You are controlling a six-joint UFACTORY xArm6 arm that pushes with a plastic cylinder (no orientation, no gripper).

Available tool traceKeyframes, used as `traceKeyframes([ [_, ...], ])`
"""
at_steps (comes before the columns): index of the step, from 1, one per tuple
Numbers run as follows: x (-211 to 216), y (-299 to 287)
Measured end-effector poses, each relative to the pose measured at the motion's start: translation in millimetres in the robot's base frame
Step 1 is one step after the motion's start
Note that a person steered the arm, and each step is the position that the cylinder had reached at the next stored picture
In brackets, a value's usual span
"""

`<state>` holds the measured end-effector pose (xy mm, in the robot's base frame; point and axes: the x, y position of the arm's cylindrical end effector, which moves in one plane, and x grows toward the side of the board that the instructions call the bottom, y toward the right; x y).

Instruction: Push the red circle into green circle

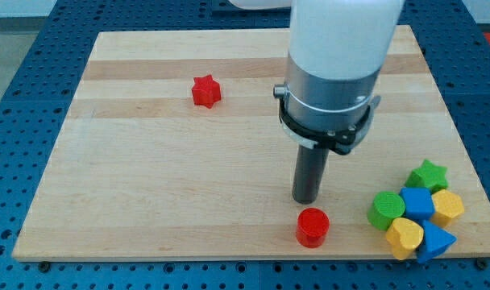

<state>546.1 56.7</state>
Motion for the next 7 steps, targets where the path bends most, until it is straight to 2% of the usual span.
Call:
traceKeyframes([
  [1,0,-36],
  [2,21,-65],
  [3,64,-66],
  [4,73,-61],
  [7,65,32],
])
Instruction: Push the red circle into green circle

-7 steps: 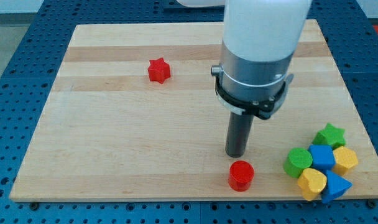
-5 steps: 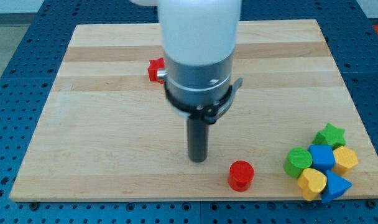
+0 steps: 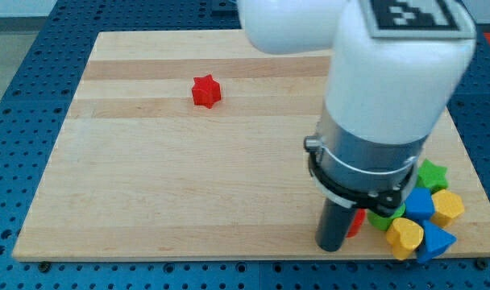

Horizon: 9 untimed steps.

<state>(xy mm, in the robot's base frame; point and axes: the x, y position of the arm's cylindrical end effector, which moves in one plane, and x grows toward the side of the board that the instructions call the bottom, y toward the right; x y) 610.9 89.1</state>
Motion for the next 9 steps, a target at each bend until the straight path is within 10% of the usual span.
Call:
traceKeyframes([
  [7,-20,3],
  [9,-64,-75],
])
